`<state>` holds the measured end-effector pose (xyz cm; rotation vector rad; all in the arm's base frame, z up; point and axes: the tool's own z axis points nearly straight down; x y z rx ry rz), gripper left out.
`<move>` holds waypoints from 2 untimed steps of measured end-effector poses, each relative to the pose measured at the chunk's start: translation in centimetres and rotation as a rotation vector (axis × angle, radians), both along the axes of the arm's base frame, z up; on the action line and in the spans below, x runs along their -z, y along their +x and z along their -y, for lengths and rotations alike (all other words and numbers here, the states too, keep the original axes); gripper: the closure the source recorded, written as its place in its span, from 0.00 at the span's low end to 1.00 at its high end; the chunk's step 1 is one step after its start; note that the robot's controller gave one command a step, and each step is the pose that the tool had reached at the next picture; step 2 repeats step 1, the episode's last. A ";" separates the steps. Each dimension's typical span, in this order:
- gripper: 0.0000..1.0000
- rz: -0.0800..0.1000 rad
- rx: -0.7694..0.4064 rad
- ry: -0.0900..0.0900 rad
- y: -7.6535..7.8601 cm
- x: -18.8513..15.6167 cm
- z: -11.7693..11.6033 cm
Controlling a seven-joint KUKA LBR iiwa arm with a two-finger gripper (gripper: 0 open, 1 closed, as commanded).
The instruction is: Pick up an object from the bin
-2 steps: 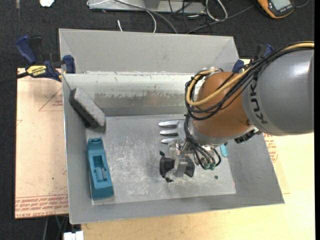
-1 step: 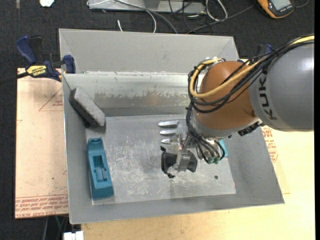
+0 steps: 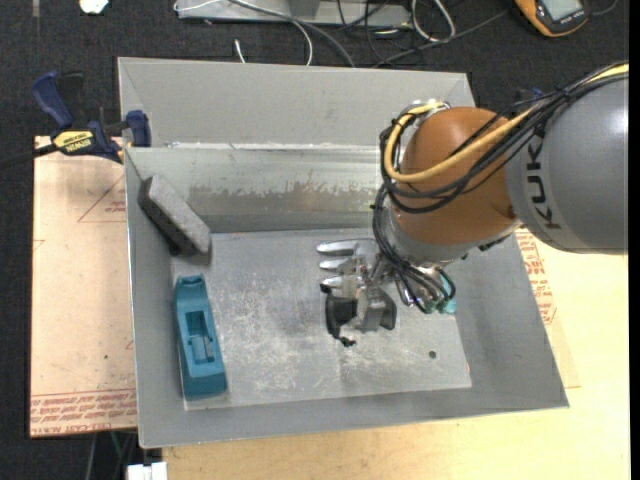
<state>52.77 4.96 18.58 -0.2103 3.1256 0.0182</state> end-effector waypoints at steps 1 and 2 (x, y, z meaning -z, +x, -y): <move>1.00 -0.007 0.005 0.000 -0.4 -5.4 0.0; 1.00 -0.007 0.005 0.000 -0.4 -5.4 0.0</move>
Offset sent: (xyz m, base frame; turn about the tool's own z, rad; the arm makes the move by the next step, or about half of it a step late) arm 0.0320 0.0065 0.1891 -0.0330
